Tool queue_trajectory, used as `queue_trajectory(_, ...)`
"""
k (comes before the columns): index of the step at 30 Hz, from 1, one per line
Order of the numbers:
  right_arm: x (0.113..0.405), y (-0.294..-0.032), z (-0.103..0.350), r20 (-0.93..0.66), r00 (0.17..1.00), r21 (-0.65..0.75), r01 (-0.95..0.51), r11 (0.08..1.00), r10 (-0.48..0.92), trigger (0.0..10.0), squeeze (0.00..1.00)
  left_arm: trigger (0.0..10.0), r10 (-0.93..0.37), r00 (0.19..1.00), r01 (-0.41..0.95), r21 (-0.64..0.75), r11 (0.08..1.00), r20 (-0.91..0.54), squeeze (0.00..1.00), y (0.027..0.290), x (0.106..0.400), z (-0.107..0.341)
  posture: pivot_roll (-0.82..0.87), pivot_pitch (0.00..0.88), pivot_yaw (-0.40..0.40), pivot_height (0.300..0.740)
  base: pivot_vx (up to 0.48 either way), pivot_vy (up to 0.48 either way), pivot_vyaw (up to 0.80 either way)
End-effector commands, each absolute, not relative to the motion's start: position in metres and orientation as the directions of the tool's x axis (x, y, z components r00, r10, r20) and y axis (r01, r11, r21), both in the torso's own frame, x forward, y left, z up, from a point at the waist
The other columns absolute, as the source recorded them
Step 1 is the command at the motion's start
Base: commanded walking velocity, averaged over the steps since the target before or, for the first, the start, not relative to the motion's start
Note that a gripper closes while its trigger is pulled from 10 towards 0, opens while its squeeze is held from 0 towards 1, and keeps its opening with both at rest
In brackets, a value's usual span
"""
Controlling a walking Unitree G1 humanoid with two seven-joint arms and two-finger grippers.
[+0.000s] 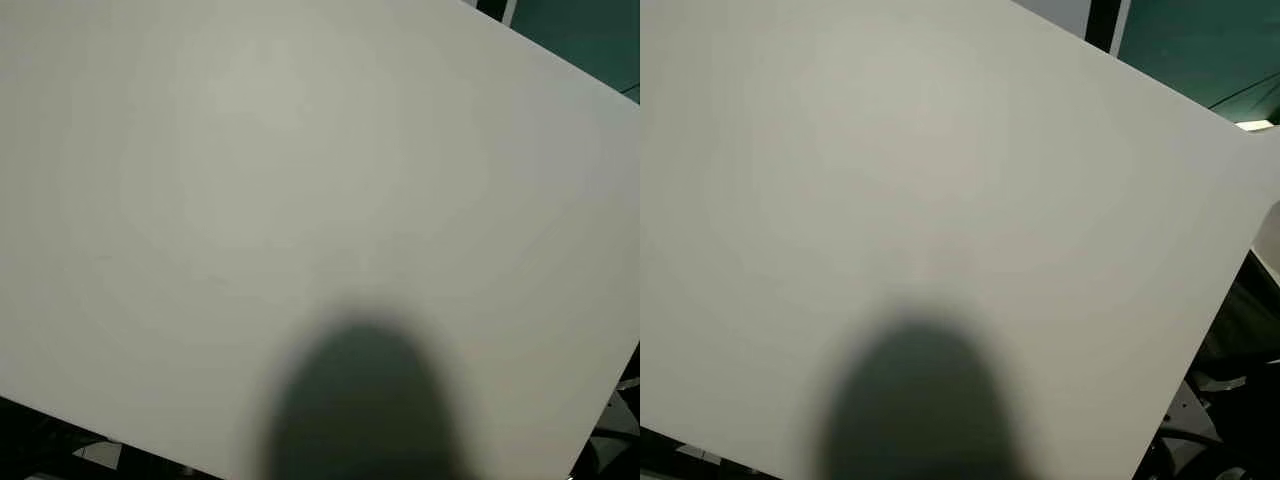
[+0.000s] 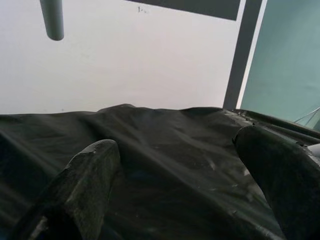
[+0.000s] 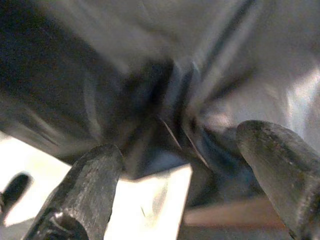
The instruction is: Building children table
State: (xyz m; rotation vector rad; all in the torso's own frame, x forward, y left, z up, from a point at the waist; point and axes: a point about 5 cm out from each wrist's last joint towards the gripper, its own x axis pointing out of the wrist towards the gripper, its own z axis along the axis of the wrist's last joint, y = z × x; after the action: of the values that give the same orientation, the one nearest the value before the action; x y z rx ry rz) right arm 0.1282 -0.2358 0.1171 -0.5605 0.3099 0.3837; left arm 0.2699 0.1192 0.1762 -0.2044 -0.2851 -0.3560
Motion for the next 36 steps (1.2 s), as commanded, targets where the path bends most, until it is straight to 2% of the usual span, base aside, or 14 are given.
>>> queue_trajectory(1,0.131,-0.227,0.132,-0.295,0.898,-0.455,-0.433,0.778,0.327,10.0,0.00,10.0,-0.345,0.868,0.410,-0.125,0.903,0.356,0.00,0.117,0.271,0.186,-0.07,0.000,0.092,0.740,0.000,0.000,0.00)
queue_trajectory(6,0.139,-0.210,0.158,-0.185,0.889,-0.450,-0.455,0.768,0.419,10.0,0.00,10.0,-0.347,0.868,0.410,-0.120,0.904,0.355,0.00,0.118,0.271,0.185,-0.07,0.000,0.093,0.740,0.000,0.000,0.00)
queue_trajectory(17,0.126,-0.208,0.167,-0.230,0.836,-0.378,-0.549,0.745,0.499,10.0,0.00,10.0,-0.347,0.869,0.409,-0.116,0.905,0.353,0.00,0.120,0.271,0.184,-0.07,0.000,0.098,0.740,0.000,0.000,0.00)
queue_trajectory(23,0.129,-0.206,0.180,-0.165,0.846,-0.367,-0.529,0.765,0.506,10.0,0.00,10.0,-0.354,0.866,0.416,-0.116,0.902,0.353,0.00,0.119,0.272,0.184,-0.07,0.000,0.105,0.740,0.000,0.000,0.00)
queue_trajectory(26,0.127,-0.199,0.188,-0.132,0.828,-0.331,-0.555,0.763,0.545,10.0,0.00,10.0,-0.356,0.865,0.418,-0.115,0.901,0.354,0.00,0.119,0.273,0.184,-0.07,0.000,0.107,0.740,0.000,0.000,0.00)
queue_trajectory(27,0.121,-0.195,0.196,-0.128,0.793,-0.293,-0.604,0.741,0.595,10.0,0.00,10.0,-0.358,0.864,0.419,-0.113,0.901,0.353,0.00,0.119,0.273,0.184,-0.07,0.000,0.107,0.740,0.000,0.000,0.00)
queue_trajectory(33,0.113,-0.194,0.198,-0.163,0.744,-0.261,-0.665,0.700,0.647,10.0,0.00,10.0,-0.359,0.864,0.420,-0.112,0.901,0.353,0.00,0.119,0.273,0.184,-0.07,0.000,0.108,0.740,0.000,0.000,0.00)
queue_trajectory(34,0.110,-0.196,0.196,-0.208,0.731,-0.270,-0.682,0.680,0.650,10.0,0.00,10.0,-0.359,0.864,0.420,-0.111,0.901,0.353,0.00,0.119,0.273,0.184,-0.07,0.000,0.108,0.740,0.000,0.000,0.00)
queue_trajectory(36,0.110,-0.204,0.194,-0.250,0.765,-0.353,-0.643,0.679,0.594,10.0,0.00,10.0,-0.368,0.860,0.426,-0.101,0.899,0.354,0.00,0.118,0.272,0.184,-0.08,0.000,0.110,0.740,0.000,0.000,0.00)
